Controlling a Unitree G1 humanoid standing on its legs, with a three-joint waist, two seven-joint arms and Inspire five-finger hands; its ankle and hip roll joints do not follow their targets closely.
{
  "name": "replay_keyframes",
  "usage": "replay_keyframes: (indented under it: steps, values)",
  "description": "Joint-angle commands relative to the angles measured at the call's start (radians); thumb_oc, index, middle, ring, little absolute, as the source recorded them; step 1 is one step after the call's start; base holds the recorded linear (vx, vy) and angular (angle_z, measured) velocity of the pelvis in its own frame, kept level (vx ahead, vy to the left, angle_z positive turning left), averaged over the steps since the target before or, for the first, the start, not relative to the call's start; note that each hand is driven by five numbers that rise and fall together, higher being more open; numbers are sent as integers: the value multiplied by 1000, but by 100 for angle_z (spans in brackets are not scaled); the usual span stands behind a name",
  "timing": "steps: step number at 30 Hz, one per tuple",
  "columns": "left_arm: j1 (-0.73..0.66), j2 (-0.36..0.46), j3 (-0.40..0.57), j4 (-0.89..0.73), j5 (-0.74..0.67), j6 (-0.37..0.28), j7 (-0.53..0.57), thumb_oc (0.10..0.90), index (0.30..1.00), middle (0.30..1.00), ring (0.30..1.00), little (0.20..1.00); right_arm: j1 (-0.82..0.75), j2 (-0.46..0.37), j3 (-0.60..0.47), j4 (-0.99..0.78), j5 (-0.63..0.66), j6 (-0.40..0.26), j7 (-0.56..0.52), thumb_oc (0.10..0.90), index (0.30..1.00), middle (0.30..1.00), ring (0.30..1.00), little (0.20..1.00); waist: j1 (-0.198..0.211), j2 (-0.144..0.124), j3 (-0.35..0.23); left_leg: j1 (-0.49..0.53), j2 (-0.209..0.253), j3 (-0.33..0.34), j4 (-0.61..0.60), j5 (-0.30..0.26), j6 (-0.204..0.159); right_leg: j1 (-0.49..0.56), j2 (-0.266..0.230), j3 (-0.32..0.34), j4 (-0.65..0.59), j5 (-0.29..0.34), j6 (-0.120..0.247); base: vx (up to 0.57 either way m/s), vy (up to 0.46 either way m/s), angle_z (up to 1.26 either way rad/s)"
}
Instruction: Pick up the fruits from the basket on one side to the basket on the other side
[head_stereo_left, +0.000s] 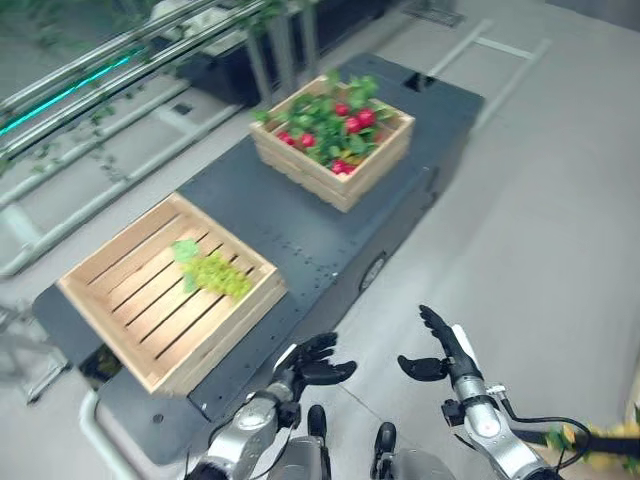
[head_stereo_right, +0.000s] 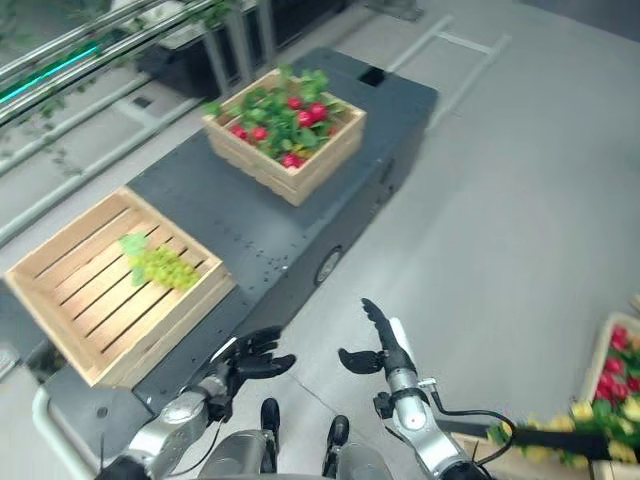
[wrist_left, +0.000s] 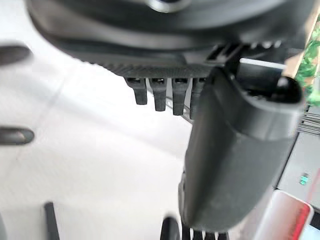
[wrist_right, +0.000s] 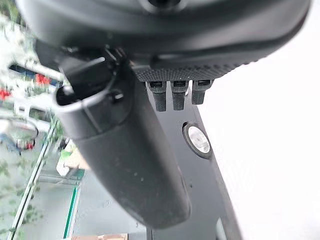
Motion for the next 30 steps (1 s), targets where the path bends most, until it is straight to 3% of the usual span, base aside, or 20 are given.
replay_keyframes:
  steps: [1,11,15,17,18,19,20,22,24,25,26,27,28,29,30]
  values:
    - [-51,6,28,-76,40,-80,23,800,900,900,900,900,-33,9,-18,-82,43,-81,-20,800,900,900,900,900,1,9,-90,25,-32,-93,-58,-17,-17,6,-2,83,-53,75,17,42,159,19]
    - [-12,42,48,-100,141,-81,58,800,900,900,900,900,2,54,-26,-109,70,-76,1,800,900,900,900,900,23,1,-110,38,-60,-140,-58,-53,15,30,-24,63,-54,62,30,43,111,17]
    - [-15,59,68,-109,168,-89,65,800,900,900,900,900,-8,68,-34,-111,88,-60,-18,800,900,900,900,900,40,2,-94,49,-65,-143,-58,-60,40,8,-49,48,41,29,44,29,160,8]
    - [-20,68,75,-113,191,-100,73,800,900,900,900,900,-14,76,-40,-108,87,-64,-29,800,900,900,900,900,51,6,-80,54,-73,-149,-58,-60,57,-15,-77,39,167,18,48,77,220,14]
    - [-21,81,78,-128,208,-103,83,800,900,900,900,900,-6,76,-45,-119,87,-66,-36,800,900,900,900,900,53,7,-70,65,-86,-154,-58,-71,66,-47,-117,50,312,35,66,98,231,11]
    - [-21,83,78,-132,212,-103,85,800,900,900,900,900,-4,77,-46,-122,87,-67,-37,800,900,900,900,900,54,5,-68,65,-91,-153,-58,-71,69,-60,-127,54,341,37,70,83,246,10]
    - [-16,96,79,-149,232,-112,91,800,900,900,900,900,13,72,-54,-139,83,-75,-38,800,900,900,900,900,48,9,-48,69,-104,-159,-58,-70,81,-131,-157,78,496,85,84,14,157,8]
    - [-11,115,83,-177,263,-106,109,800,900,900,900,900,34,62,-59,-149,91,-81,-24,800,900,900,900,900,36,12,-23,81,-113,-180,-58,-69,86,-196,-157,116,569,124,90,10,88,20]
    - [-16,126,87,-189,277,-96,112,800,900,900,900,900,38,65,-60,-147,101,-84,-22,800,900,900,900,900,25,15,-13,80,-105,-192,-58,-56,84,-219,-128,130,517,141,75,20,-104,49]
    - [-23,137,93,-200,288,-101,128,800,900,900,900,900,42,69,-55,-154,100,-88,-18,800,900,900,900,900,8,8,-9,85,-103,-217,-58,-62,78,-228,-78,166,379,150,76,98,-200,58]
    - [-26,140,94,-202,287,-105,137,800,900,900,900,900,42,70,-53,-155,100,-90,-15,800,900,900,900,900,4,6,-10,83,-102,-221,-58,-63,76,-231,-67,174,333,155,76,120,-311,74]
    - [-41,141,98,-205,284,-127,155,800,900,900,900,900,25,77,-44,-149,102,-94,-22,800,900,900,900,900,-5,0,-5,81,-98,-235,-58,-72,70,-217,-37,201,158,158,73,58,-194,54]
    - [-44,141,99,-205,283,-132,157,800,900,900,900,900,22,77,-43,-147,103,-95,-22,800,900,900,900,900,-5,0,-6,78,-98,-237,-58,-73,69,-215,-34,205,136,161,72,74,-307,59]
    - [-63,136,103,-212,270,-176,146,800,900,900,900,900,-4,84,-34,-129,110,-102,-39,800,900,900,900,900,-12,-5,-2,64,-104,-265,-58,-80,68,-198,-5,251,25,174,73,52,-238,44]
    - [-69,133,104,-216,259,-191,131,800,900,900,900,900,-14,87,-32,-122,109,-101,-46,800,900,900,900,900,-13,-6,-3,58,-106,-276,-58,-80,69,-191,4,267,15,170,69,85,-327,52]
